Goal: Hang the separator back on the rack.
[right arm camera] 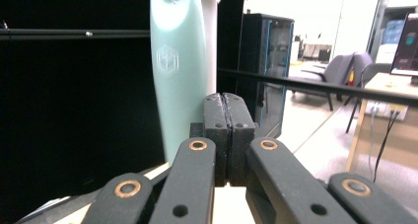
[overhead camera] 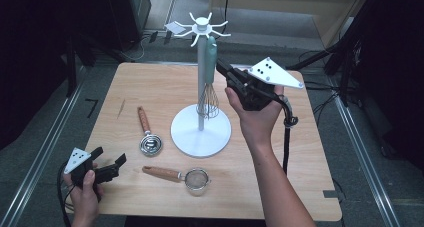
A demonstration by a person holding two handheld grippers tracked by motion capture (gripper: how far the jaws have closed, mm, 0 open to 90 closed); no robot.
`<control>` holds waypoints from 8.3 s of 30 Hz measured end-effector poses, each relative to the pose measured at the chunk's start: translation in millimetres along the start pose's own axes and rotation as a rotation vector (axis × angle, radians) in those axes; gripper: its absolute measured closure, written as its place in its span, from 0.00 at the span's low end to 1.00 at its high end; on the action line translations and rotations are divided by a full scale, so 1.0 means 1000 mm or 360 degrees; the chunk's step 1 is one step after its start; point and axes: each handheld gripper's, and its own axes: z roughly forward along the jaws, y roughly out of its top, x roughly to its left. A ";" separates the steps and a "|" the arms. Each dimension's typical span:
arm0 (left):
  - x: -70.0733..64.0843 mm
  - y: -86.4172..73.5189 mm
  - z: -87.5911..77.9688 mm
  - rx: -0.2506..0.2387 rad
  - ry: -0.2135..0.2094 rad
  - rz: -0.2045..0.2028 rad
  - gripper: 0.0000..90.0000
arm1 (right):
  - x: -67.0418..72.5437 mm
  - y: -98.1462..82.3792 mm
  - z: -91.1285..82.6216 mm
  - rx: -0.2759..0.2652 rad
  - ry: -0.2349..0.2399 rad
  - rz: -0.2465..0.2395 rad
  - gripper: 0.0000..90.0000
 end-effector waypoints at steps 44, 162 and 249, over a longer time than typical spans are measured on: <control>-0.001 0.000 0.000 0.0008 -0.0004 0.0000 0.05 | 0.026 0.023 0.001 -0.0089 0.0053 -0.0142 1.00; -0.062 -0.002 0.030 0.0565 -0.0192 -0.0014 0.98 | 0.055 -0.228 -0.056 0.1195 0.0327 0.0068 0.59; -0.143 -0.012 0.052 0.0586 -0.0414 0.0208 0.86 | 0.019 -0.182 -0.050 0.1724 0.0614 0.0037 0.60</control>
